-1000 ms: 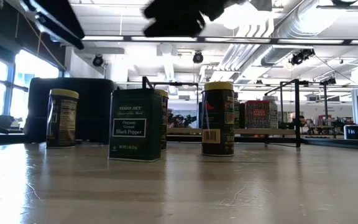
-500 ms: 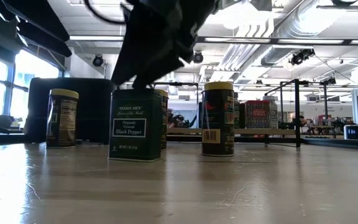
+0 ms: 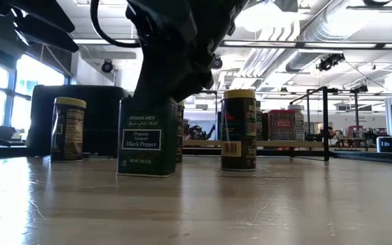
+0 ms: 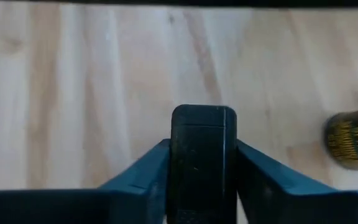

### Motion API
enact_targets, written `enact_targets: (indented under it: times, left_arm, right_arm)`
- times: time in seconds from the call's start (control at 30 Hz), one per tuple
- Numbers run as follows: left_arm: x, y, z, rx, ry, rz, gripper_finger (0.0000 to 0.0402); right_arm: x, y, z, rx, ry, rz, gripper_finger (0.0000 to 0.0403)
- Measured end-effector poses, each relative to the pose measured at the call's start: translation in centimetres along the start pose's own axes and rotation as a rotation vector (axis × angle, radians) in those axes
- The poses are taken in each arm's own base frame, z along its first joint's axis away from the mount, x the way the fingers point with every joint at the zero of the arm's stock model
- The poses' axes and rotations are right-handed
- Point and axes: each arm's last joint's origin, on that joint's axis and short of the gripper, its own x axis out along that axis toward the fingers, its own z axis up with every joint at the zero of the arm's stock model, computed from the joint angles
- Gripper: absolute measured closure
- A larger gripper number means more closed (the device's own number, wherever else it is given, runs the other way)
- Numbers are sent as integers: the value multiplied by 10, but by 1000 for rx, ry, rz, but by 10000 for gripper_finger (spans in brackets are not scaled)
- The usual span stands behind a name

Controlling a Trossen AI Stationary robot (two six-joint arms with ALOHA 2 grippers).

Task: Shelf spices
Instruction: Put the black seasoning can on the shelf aligned with the other seasoning cans

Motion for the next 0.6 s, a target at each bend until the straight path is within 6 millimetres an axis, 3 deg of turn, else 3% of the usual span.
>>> enact_targets:
  times: [0.07,0.27,0.33,0.43,0.6]
  left_arm:
    - [0,0,-1,5,-9,11,161]
    - [6,-5,-4,25,-17,42,161]
    - [9,-7,-6,40,-9,50,161]
    - [13,-11,-10,60,-5,65,161]
    - [21,-19,-13,61,-39,84,161]
  right_arm:
    - [1,-1,1,0,17,48,285]
    - [-11,-2,4,-80,35,72,288]
    - [-28,-3,12,-119,15,79,288]
    - [-73,-15,33,-176,-38,75,288]
    - [-133,-74,56,-265,-53,-50,288]
